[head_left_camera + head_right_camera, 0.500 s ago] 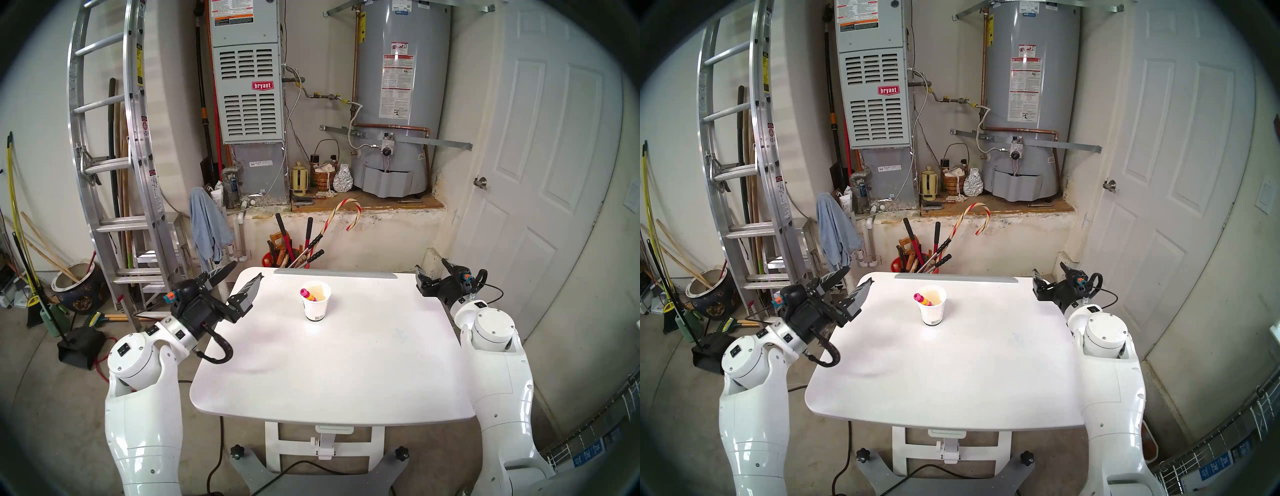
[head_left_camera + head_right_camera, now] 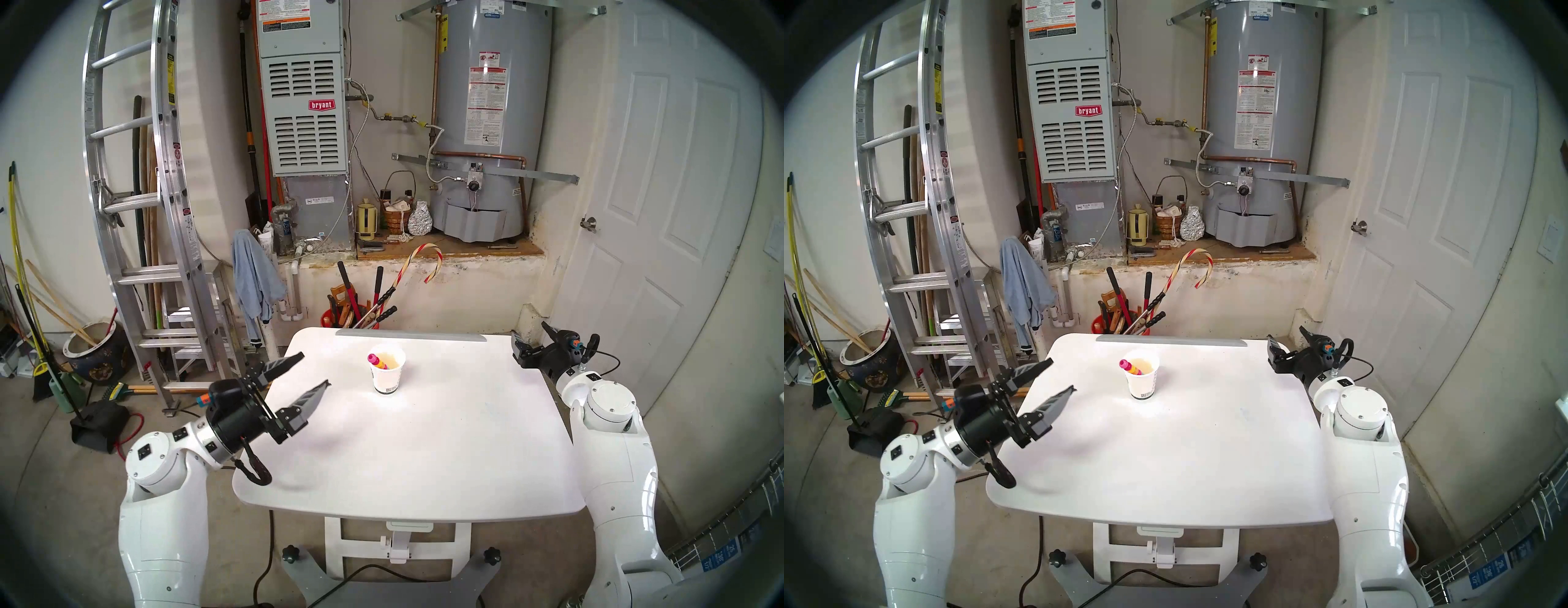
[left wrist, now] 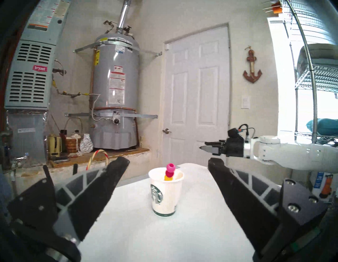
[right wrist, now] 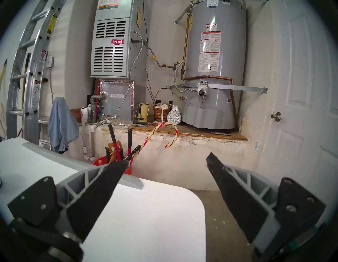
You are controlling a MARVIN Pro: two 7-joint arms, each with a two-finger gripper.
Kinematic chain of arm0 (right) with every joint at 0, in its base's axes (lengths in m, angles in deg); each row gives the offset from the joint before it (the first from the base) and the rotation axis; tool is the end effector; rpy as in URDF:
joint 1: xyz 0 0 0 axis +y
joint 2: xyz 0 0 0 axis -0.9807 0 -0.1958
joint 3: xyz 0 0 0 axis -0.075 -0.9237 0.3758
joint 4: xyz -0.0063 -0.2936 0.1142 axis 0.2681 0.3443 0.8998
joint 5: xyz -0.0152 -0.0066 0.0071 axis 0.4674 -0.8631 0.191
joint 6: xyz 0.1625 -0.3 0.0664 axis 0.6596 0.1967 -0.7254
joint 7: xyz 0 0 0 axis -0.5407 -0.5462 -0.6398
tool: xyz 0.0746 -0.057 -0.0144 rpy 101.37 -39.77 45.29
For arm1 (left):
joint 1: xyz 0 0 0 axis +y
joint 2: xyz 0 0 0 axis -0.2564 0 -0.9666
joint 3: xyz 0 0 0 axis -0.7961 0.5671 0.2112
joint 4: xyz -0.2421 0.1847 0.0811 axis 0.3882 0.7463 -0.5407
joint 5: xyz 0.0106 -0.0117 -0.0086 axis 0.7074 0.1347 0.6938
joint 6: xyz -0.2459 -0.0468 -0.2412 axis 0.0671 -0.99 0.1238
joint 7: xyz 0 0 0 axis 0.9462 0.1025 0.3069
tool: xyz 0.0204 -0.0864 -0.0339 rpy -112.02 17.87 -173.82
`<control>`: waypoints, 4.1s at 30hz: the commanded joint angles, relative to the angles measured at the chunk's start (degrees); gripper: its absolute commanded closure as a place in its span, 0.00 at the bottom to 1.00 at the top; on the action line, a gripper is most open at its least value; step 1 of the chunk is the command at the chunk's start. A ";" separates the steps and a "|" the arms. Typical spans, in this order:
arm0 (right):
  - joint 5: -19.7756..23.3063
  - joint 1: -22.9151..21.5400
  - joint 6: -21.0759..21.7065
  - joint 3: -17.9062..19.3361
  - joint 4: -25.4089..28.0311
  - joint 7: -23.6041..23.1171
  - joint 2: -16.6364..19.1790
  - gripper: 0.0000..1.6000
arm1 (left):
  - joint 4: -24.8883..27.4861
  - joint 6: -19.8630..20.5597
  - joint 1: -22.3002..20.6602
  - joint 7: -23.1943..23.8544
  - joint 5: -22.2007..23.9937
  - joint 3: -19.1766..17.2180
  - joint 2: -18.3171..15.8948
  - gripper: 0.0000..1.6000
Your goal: Switch the marker to another color
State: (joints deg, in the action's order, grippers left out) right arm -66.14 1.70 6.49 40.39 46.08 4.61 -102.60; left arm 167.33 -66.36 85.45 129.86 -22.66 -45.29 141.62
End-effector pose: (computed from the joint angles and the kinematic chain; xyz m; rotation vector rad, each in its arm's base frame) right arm 0.4964 -0.1387 -0.3159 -2.2235 -0.3279 -2.1394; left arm 0.3482 0.0741 -0.3217 1.5564 -0.6863 1.7950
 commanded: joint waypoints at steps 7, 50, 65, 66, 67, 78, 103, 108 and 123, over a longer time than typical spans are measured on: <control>0.30 -0.52 -0.38 -0.35 2.05 -0.25 -0.79 0.00 | -3.85 -8.32 -4.34 0.29 -5.16 4.30 0.41 0.00; 0.65 0.47 -1.20 1.95 1.10 -1.66 -0.97 0.00 | -14.05 -6.53 -16.59 -4.96 -13.48 10.56 1.09 0.00; 1.11 2.18 -0.96 3.39 2.95 -2.67 -1.36 0.00 | -15.44 -6.66 -17.36 -5.05 -13.92 11.86 1.10 0.00; 1.11 2.18 -0.96 3.39 2.95 -2.67 -1.36 0.00 | -15.44 -6.66 -17.36 -5.05 -13.92 11.86 1.10 0.00; 1.16 2.36 -0.95 3.50 3.19 -2.76 -1.40 0.00 | -15.62 -6.70 -17.49 -5.28 -13.99 11.84 1.22 0.00; 1.19 3.25 -1.05 4.16 4.33 -3.29 -1.85 0.00 | -16.33 -6.94 -17.85 -5.99 -14.55 12.03 1.06 0.08; 0.98 3.91 -0.99 5.08 5.15 -4.01 -2.43 0.00 | -16.90 -6.62 -17.59 -5.64 -14.30 12.27 0.83 0.26; 0.97 4.09 -0.99 5.29 5.27 -4.09 -2.57 0.00 | -17.33 -6.84 -17.87 -5.60 -14.37 12.37 0.83 0.33; 0.80 4.16 -0.92 5.67 5.34 -4.52 -2.65 0.00 | -18.75 -7.14 -19.08 -6.00 -14.33 12.59 1.16 0.53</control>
State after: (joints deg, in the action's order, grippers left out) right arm -65.37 6.57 5.90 46.19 50.16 0.05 -105.32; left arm 148.56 -73.34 67.81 124.06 -37.31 -32.74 142.42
